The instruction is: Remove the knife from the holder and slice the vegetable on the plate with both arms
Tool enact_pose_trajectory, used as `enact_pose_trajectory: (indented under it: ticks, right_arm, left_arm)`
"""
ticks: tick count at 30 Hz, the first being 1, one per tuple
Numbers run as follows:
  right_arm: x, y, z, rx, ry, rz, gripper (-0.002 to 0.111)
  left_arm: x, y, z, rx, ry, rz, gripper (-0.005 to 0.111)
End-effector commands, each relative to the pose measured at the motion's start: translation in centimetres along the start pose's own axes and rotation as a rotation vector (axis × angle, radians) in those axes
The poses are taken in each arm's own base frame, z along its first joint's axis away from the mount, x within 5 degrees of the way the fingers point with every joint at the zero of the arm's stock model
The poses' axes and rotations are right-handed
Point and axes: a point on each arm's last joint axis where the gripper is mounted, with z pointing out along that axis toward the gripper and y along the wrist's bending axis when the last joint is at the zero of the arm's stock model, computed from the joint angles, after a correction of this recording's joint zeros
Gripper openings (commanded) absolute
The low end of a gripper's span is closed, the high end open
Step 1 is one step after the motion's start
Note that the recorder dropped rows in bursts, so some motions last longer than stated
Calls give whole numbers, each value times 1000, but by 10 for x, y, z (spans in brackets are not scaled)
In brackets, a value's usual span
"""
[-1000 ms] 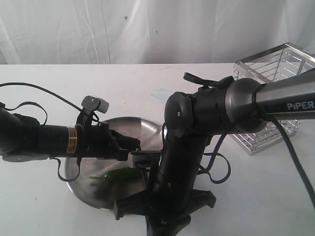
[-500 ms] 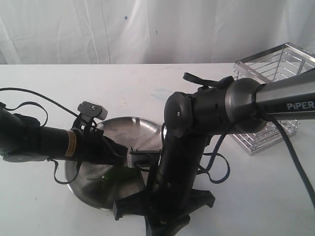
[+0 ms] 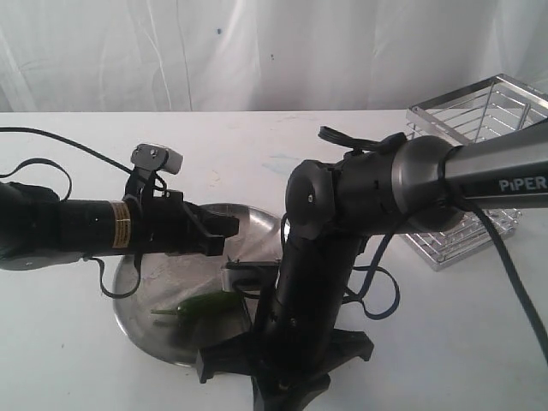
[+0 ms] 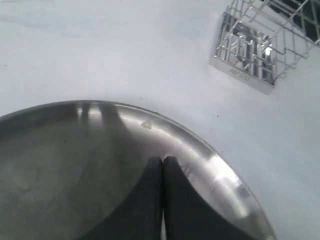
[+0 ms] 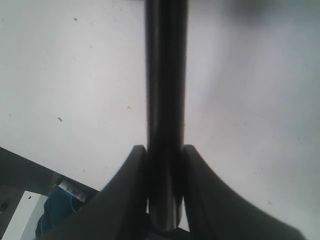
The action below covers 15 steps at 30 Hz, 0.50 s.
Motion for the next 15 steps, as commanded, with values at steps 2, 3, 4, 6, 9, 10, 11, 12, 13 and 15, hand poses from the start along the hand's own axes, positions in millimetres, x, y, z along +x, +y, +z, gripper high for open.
enact_pose_trajectory:
  ticks: [2,3,4,6,9,10,11,12,13,15]
  right_arm:
    - [-1,2,-4,-9,-28,-21,0]
    - [-1,2,-4,-9,-30,-21,0]
    - [-1,2,-4,-9,-30,-21,0]
    - [-1,2,-4,-9,-30,-21,0]
    - [-1,2,-4,-11,-30,-20,0]
    - [-1,2,-4,-11,-30,-20,0]
    - [-1,2,-4,-11,-30,-20,0]
    - [-1,2,-4,-11,-30,-20,0]
    - [-1,2,-4,-11,-30,-20,0]
    - [-1,2,-4,-11,-30,-20,0]
  left_arm:
    - [4,1,1,-41,36,2,0]
    - [5,2,2,-48,37,-4,0]
    - [5,3,2,-46,32,-7,0]
    - [7,3,5,-24,16,1,0]
    - [9,2,8,3,-4,-6,0]
    - [10,2,8,1,-3,-10,0]
    - [10,3,8,1,-1,-11,0]
    - [10,3,8,1,-1,-6,0]
    - [11,3,9,0,0,-6,0]
    - [13,4,10,2,3,-13,0]
